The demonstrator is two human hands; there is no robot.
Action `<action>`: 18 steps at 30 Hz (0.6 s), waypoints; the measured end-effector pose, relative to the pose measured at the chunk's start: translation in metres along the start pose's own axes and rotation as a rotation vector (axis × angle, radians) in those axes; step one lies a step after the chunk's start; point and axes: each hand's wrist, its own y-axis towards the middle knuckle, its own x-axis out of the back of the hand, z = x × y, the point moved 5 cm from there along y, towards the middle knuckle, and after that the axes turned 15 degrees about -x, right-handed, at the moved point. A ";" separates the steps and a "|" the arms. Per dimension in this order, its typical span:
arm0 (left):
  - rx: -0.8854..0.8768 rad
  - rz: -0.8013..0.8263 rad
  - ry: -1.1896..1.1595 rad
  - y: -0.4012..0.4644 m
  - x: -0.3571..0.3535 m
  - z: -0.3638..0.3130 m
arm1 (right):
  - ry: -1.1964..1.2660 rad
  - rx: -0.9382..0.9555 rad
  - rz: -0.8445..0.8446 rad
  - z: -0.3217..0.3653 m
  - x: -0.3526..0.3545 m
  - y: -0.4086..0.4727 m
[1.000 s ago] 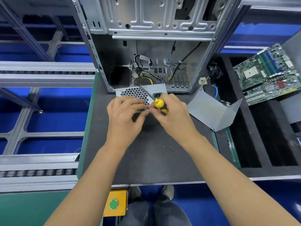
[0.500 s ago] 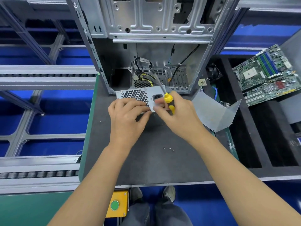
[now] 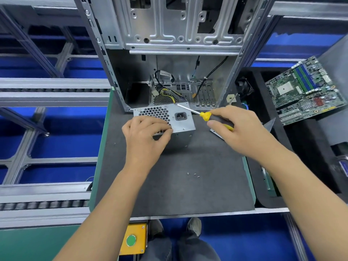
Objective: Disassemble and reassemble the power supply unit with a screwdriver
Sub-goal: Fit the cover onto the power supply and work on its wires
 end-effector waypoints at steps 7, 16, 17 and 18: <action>0.051 0.040 -0.040 0.001 -0.002 0.004 | 0.119 0.049 -0.022 0.002 0.016 -0.002; 0.075 0.056 -0.043 0.002 -0.002 0.005 | 0.054 0.119 -0.007 0.016 0.023 0.000; 0.071 0.057 -0.042 0.002 -0.002 0.005 | 0.048 0.125 -0.007 0.017 0.023 0.001; 0.066 0.059 -0.039 0.002 -0.002 0.005 | 0.041 0.131 -0.009 0.019 0.023 0.001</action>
